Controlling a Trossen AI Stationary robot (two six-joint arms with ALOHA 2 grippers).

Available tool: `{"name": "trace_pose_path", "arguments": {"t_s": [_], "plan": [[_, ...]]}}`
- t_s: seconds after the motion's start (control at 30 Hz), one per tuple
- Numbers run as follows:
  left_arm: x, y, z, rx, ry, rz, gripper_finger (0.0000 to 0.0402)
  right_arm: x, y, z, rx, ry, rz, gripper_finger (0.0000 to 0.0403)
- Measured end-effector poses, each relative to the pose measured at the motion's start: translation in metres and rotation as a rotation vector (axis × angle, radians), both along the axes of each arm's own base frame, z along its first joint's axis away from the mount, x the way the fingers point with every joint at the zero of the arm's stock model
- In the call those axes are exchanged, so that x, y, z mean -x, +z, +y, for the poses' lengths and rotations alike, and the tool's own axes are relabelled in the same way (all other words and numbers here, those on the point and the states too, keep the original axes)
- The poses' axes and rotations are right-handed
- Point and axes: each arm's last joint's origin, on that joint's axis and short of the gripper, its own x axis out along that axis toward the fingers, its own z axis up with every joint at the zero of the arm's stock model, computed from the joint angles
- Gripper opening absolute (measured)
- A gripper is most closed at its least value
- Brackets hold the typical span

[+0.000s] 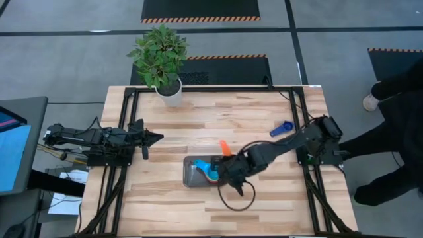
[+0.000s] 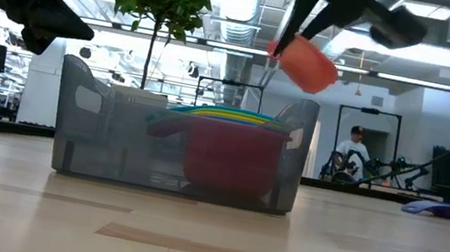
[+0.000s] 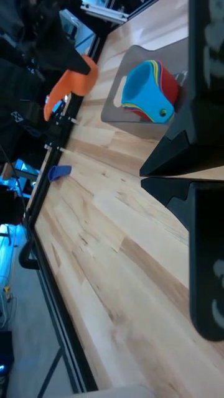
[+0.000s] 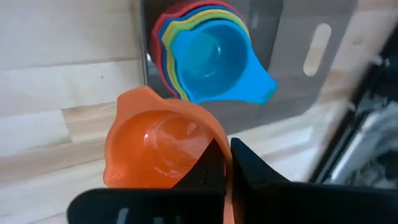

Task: Nest measuring cups in basket
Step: Stack the orange measuring cup on top of the light blue measuring cup into the black bin

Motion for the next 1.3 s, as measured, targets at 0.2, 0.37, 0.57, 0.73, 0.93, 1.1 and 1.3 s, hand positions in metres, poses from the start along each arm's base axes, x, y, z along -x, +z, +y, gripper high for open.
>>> {"name": "trace_pose_path", "arguments": {"t_s": [0.2,0.37,0.57,0.73,0.93,1.1,1.3], "plan": [[0.0,0.0,0.0,0.0,0.002,0.0,0.0,-0.01,0.001,-0.011,0.02,0.129,-0.011,0.0013],[0.0,0.0,0.0,-0.001,0.005,0.0,0.0,-0.013,0.002,-0.008,-0.003,0.216,-0.033,0.0011],[0.0,0.0,0.0,-0.001,0.006,0.0,0.0,-0.017,0.005,-0.005,-0.067,0.253,-0.084,0.0012],[0.0,0.0,0.0,-0.001,0.006,0.0,0.0,-0.028,-0.005,-0.003,-0.102,0.281,-0.099,0.0017],[0.0,0.0,0.0,-0.002,0.007,0.002,0.0,-0.038,-0.026,-0.004,-0.043,0.246,-0.069,0.001],[-0.001,-0.002,0.0,-0.005,0.007,0.021,0.0,-0.044,-0.029,-0.009,-0.021,0.218,-0.064,0.0021],[-0.002,-0.003,0.0,-0.007,0.005,0.039,0.0,-0.046,-0.036,-0.008,-0.025,0.219,-0.054,0.0012]]}}
